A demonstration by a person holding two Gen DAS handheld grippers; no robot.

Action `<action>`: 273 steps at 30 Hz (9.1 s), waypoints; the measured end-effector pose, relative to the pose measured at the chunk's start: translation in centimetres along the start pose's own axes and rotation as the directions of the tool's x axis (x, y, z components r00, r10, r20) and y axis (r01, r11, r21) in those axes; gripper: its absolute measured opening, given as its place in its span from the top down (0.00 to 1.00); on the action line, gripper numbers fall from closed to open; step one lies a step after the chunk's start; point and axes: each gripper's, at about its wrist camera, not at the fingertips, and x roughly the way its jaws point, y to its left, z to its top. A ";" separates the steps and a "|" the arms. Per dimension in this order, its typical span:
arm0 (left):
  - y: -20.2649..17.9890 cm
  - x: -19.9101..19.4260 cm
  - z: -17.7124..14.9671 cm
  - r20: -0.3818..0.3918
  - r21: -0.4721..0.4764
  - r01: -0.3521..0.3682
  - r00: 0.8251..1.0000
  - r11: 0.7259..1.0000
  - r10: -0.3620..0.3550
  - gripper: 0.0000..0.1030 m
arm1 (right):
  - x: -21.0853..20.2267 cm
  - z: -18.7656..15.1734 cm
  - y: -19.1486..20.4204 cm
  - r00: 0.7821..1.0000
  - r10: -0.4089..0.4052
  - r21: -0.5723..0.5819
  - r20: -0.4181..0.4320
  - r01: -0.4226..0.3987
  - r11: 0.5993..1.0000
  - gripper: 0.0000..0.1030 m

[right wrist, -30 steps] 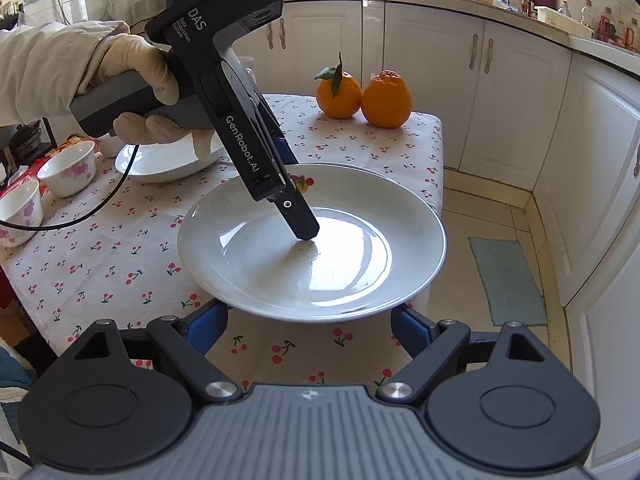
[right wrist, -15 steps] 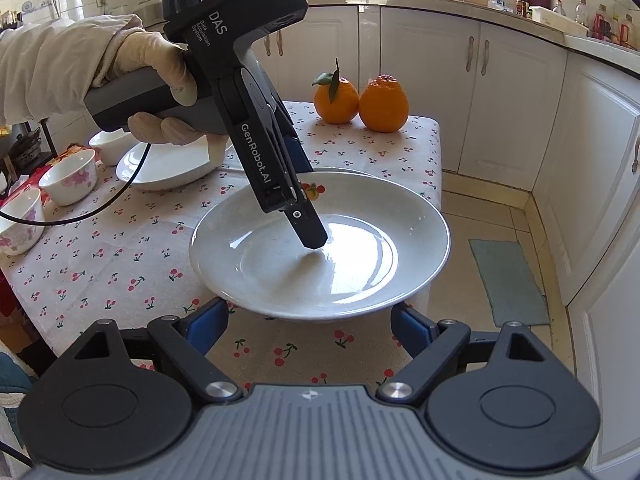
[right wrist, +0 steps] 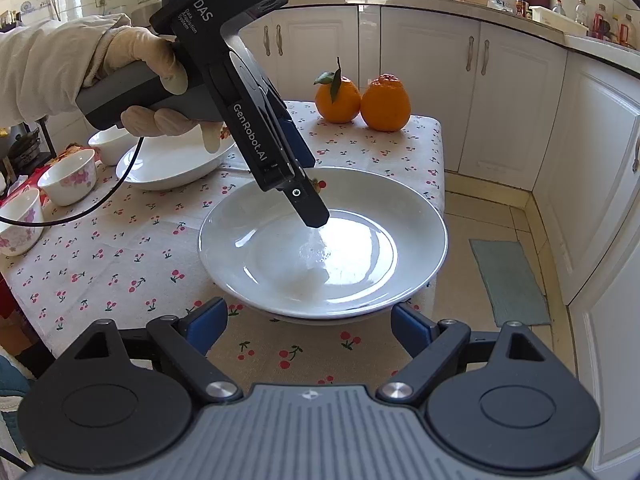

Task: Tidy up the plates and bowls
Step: 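Lower the fruit-decal plate onto the stained plate and open the left tool, then move the left tool toward the plate by the jug while the right tool approaches it, then grip the rim of the white plate by the jug with the right tool, then lift the white plate with the right tool and carry it to the plate stack, then lower the white plate onto the stacked plates and open the right tool, then withdraw the right tool from the plates while moving the left tool to the white bowls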

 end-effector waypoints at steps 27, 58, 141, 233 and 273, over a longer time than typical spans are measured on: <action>-6.4 -10.8 -11.9 0.245 -0.363 -0.328 0.870 0.872 0.429 0.10 | -2.6 0.3 4.5 0.997 0.019 0.015 0.069 -0.020 1.000 0.00; -1.3 -4.9 -22.7 0.056 -0.758 -0.397 0.750 0.518 0.659 0.06 | 4.9 12.6 9.9 0.989 0.142 -0.240 -0.046 -0.149 0.959 0.00; -4.9 -8.1 -23.4 0.141 -0.648 -0.400 0.774 0.648 0.618 0.18 | 23.1 22.4 9.8 0.757 0.488 -0.211 -0.435 -0.613 0.762 0.27; -10.6 -3.5 -12.6 0.340 -0.234 -0.198 0.901 0.952 0.271 0.17 | 4.9 8.6 -8.9 0.959 0.206 0.121 -0.194 -0.185 0.975 0.26; -12.9 -11.3 -21.6 0.387 -0.352 -0.297 0.817 0.887 0.427 0.11 | 0.2 6.4 5.4 0.994 -0.104 0.029 -0.036 0.105 0.994 0.00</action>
